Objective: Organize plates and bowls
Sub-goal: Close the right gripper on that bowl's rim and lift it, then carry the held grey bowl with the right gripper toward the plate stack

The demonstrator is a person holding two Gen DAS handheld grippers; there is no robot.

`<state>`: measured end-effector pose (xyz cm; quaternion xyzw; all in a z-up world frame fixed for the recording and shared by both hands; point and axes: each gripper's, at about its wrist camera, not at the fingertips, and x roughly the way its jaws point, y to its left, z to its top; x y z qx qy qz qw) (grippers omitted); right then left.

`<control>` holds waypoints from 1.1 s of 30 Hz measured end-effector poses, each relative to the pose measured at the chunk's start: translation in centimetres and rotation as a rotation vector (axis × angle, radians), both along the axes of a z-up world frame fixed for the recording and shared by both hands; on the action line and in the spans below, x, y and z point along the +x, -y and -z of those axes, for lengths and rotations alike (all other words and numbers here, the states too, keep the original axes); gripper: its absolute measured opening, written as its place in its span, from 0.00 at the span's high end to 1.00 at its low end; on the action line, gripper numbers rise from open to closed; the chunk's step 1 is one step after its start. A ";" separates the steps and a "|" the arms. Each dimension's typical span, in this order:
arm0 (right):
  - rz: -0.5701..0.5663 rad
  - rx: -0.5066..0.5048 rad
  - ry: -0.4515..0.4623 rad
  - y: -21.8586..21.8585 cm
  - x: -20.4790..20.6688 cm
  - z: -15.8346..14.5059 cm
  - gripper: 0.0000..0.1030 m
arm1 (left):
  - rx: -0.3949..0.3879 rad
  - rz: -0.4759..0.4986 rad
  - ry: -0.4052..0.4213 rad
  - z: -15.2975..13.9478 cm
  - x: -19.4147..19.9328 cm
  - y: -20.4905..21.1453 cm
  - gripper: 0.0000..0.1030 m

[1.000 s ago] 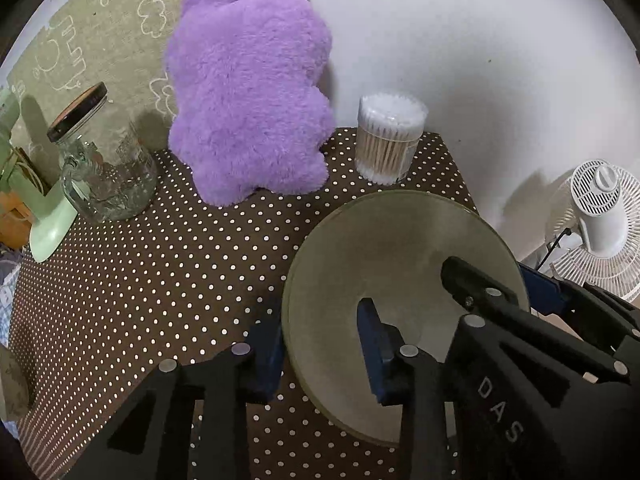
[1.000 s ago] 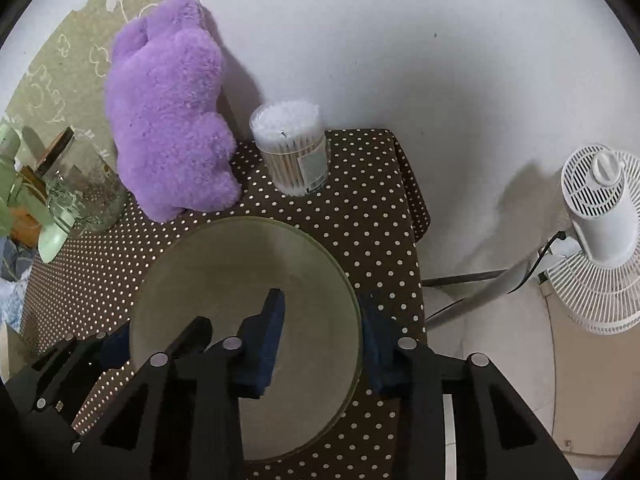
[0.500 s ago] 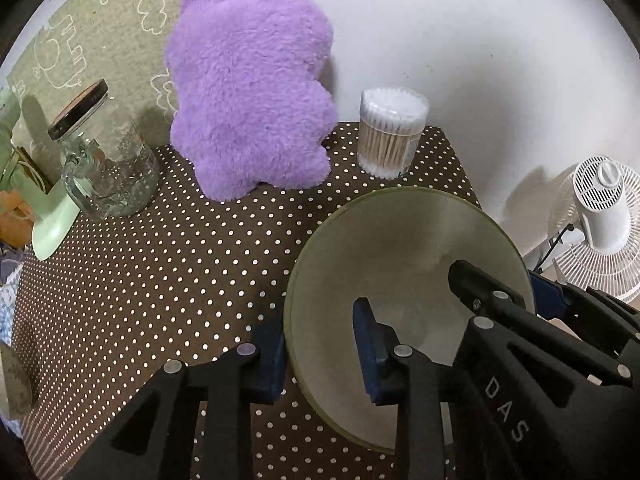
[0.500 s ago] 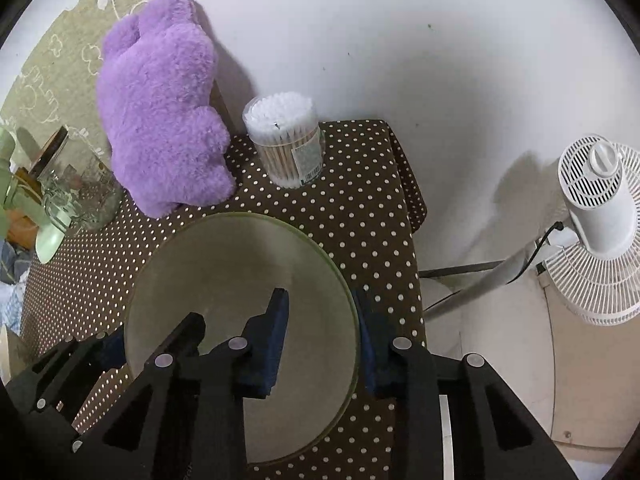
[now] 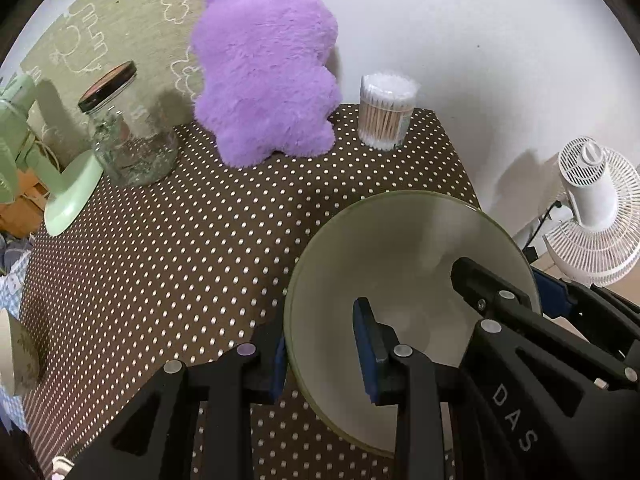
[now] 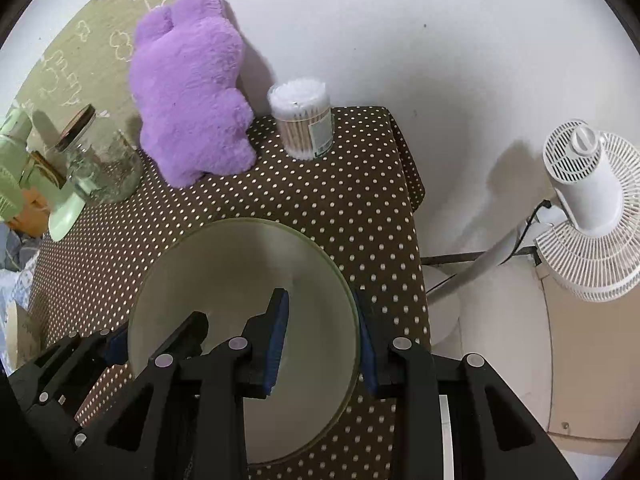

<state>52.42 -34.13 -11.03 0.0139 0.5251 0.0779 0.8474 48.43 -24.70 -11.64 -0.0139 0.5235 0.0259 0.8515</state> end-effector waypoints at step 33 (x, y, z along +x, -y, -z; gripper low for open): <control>0.065 -0.019 0.075 -4.1 -17.0 -9.8 0.65 | -0.022 0.057 0.099 -9.1 -16.3 -4.4 0.73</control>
